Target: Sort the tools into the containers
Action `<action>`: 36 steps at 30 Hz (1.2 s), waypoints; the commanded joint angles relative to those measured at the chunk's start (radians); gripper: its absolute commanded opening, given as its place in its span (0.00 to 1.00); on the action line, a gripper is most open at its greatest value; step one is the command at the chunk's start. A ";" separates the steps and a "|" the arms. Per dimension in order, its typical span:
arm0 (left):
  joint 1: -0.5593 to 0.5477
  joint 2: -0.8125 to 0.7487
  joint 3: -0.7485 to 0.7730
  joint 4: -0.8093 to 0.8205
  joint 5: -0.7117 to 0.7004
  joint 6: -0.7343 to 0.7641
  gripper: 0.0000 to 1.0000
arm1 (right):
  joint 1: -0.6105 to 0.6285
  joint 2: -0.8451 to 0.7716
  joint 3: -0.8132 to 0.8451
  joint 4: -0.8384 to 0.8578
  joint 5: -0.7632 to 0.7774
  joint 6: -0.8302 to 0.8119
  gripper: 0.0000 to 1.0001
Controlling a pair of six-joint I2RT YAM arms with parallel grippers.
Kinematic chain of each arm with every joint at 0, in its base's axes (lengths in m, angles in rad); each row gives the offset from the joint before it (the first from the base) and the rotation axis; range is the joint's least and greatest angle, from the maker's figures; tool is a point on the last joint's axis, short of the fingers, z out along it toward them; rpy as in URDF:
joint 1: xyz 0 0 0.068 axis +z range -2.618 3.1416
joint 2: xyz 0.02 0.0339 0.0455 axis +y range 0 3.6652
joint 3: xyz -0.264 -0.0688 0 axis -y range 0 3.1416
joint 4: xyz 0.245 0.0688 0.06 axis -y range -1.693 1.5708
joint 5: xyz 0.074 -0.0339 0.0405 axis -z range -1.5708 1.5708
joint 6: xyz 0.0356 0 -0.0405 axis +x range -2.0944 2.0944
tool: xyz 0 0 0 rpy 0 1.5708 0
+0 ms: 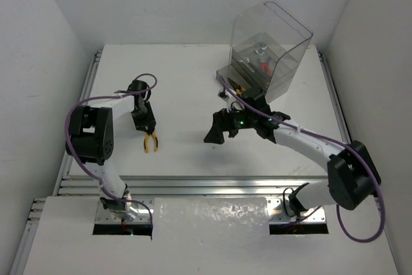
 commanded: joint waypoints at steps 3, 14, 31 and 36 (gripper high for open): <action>-0.032 -0.138 -0.097 0.123 0.098 -0.098 0.00 | 0.037 0.136 -0.039 0.319 -0.094 0.136 0.96; -0.103 -0.344 -0.238 0.269 0.221 -0.172 0.00 | 0.175 0.487 0.111 0.549 0.036 0.239 0.94; -0.158 -0.514 -0.330 0.430 0.393 -0.307 0.00 | 0.212 0.663 0.228 0.749 0.049 0.299 0.36; -0.160 -0.533 -0.312 0.453 0.425 -0.327 0.13 | 0.209 0.583 0.174 0.737 0.040 0.277 0.00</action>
